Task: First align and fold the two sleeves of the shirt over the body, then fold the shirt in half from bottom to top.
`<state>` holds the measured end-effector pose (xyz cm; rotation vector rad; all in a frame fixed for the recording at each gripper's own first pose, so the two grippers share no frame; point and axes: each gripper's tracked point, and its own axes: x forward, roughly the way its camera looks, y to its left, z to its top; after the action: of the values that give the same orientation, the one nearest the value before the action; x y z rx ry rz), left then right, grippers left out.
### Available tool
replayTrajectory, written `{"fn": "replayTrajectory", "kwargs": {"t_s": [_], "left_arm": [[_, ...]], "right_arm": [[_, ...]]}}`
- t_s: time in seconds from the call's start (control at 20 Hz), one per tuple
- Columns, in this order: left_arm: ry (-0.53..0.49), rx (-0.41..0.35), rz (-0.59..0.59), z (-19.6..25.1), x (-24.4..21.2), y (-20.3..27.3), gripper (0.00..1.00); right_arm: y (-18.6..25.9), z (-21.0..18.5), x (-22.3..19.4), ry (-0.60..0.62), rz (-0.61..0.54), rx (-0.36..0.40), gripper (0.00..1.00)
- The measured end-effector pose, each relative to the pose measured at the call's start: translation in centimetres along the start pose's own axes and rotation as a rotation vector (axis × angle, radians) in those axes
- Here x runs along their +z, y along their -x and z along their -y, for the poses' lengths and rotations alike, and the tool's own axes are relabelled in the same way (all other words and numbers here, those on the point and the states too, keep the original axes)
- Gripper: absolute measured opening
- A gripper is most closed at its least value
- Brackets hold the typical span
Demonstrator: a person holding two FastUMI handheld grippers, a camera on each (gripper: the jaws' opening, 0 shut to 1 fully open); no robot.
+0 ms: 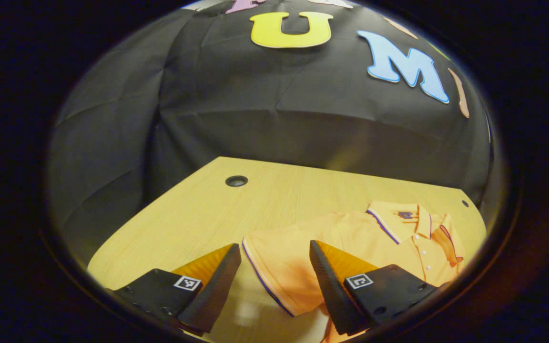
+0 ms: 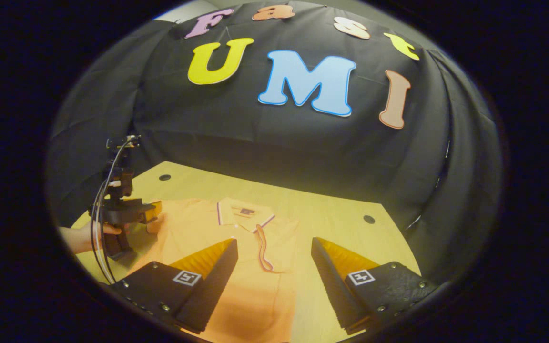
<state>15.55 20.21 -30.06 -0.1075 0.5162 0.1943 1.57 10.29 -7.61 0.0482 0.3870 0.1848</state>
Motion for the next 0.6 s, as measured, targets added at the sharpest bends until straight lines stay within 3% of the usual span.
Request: {"fn": "replayTrajectory", "kwargs": {"t_s": [0.45,0.6], "left_arm": [[-0.056,0.027,-0.106,-0.5,-2.2,-2.3,0.92],[-0.088,-0.003,-0.12,0.7,-2.2,-2.6,0.91]], "right_arm": [[1.0,-0.6,-1.6,-0.067,-0.034,0.02,0.96],[1.2,-0.7,-2.6,-0.056,-0.052,0.032,0.96]]}}
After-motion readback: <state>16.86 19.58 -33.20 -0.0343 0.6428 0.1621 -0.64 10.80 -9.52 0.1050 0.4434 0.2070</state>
